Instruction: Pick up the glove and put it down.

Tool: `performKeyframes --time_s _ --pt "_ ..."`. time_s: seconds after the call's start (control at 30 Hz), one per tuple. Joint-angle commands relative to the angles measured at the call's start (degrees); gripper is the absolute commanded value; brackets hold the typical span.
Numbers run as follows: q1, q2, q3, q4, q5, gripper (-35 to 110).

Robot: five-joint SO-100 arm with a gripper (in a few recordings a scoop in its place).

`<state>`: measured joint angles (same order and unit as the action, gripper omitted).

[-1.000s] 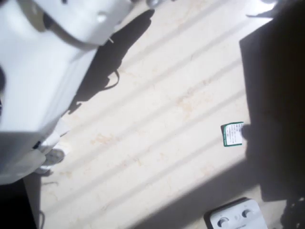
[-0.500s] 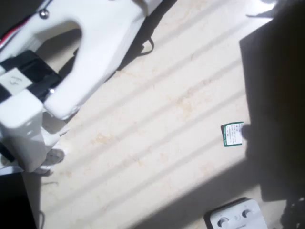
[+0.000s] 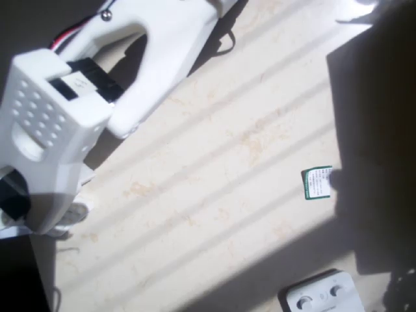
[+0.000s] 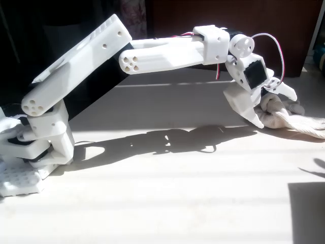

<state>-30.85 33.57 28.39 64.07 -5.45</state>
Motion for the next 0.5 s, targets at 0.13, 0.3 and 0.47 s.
performKeyframes --time_s 0.13,0.3,0.47 --pt "-0.4 -0.6 -3.0 -3.0 -0.1 35" --pt "-0.3 -0.7 -2.9 -6.2 -0.3 25" --pt "-0.2 -2.4 -2.9 -11.6 -0.4 0"
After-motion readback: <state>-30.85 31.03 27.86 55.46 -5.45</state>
